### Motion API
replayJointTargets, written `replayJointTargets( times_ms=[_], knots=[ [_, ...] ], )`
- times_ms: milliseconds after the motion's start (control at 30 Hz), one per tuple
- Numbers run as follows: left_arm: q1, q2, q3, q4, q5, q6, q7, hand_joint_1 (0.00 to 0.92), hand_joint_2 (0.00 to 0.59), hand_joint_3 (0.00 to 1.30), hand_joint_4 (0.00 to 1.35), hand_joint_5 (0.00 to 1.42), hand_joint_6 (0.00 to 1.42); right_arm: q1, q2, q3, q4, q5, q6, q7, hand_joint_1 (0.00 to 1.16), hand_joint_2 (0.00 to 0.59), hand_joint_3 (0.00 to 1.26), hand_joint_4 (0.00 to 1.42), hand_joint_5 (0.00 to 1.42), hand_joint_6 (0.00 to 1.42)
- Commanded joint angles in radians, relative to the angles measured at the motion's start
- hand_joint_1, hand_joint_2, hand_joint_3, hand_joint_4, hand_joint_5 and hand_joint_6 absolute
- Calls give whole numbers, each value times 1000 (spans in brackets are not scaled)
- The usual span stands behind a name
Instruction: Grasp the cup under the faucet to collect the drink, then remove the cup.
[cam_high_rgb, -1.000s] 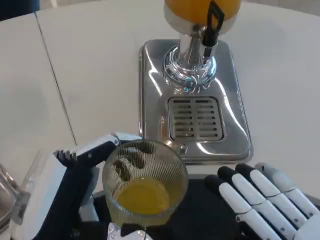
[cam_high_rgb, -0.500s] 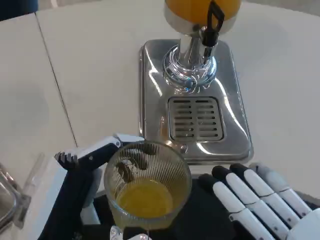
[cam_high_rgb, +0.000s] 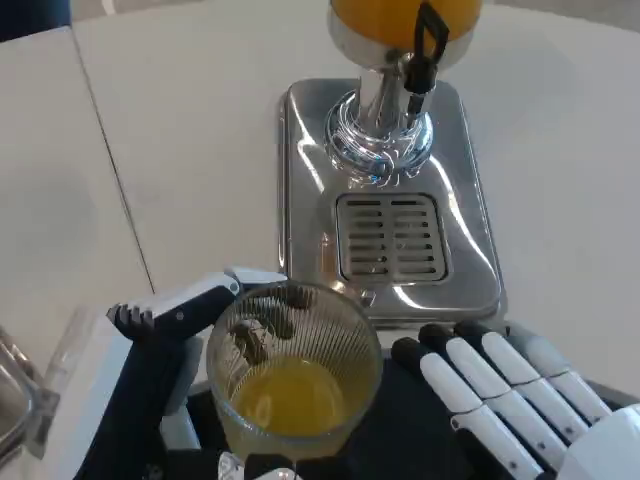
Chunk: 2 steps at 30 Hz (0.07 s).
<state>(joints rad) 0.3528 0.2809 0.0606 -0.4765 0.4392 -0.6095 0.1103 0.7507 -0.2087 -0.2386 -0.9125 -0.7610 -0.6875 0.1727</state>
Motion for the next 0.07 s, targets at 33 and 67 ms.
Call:
replayJointTargets(
  times_ms=[33,67],
  knots=[
    [-3,-11,1,-8,-19,-25,-5,710,0,1145,1093,1380,1424,-8,-3,10,11,-15,9,5,127,586,11,0,0,0],
    [-7,-12,2,-8,-20,-23,-5,710,0,1144,1091,1380,1424,-10,-3,13,13,-16,11,5,127,586,12,0,0,0]
  ],
)
